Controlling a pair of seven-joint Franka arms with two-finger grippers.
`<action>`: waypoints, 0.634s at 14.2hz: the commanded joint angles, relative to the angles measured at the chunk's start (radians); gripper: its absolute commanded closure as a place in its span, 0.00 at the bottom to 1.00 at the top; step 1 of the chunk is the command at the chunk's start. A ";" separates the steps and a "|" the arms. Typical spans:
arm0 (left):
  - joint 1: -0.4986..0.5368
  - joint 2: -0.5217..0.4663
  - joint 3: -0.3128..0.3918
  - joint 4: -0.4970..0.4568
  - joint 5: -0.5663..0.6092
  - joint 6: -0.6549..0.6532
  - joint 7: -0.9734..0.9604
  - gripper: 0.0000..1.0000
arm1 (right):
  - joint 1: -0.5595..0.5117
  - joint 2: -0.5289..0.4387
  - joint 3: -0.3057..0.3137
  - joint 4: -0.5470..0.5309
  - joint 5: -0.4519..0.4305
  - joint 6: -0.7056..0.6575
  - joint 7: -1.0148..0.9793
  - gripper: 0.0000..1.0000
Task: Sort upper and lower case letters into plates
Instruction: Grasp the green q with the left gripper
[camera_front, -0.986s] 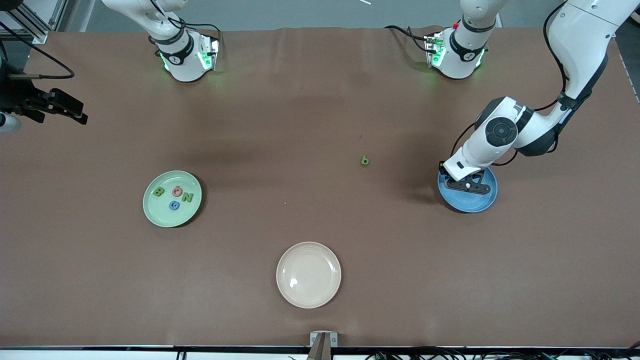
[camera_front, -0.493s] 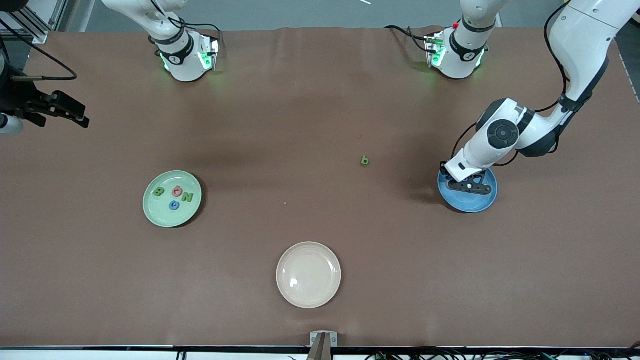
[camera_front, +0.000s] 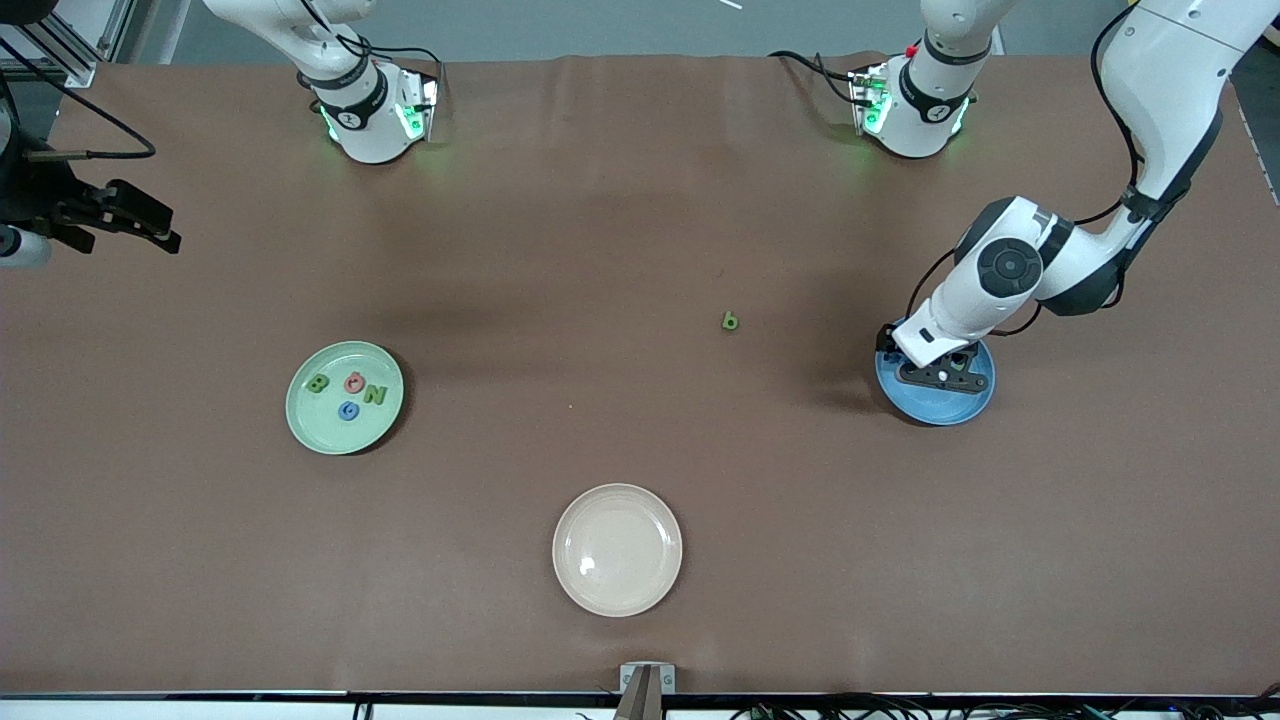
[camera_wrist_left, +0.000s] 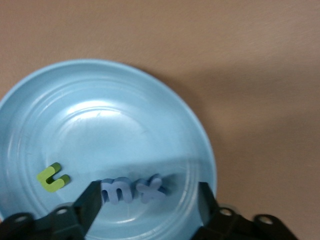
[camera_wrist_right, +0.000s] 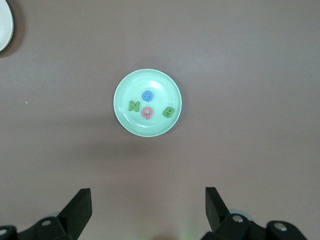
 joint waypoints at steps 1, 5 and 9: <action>0.004 -0.037 -0.102 0.037 -0.054 -0.080 -0.089 0.00 | -0.003 -0.039 -0.005 -0.035 0.015 0.000 -0.006 0.00; -0.025 -0.030 -0.195 0.066 -0.111 -0.090 -0.290 0.00 | -0.005 -0.043 -0.007 -0.042 0.015 0.002 -0.007 0.00; -0.064 -0.017 -0.278 0.063 -0.112 -0.115 -0.451 0.00 | -0.003 -0.046 -0.007 -0.040 0.015 0.003 -0.010 0.00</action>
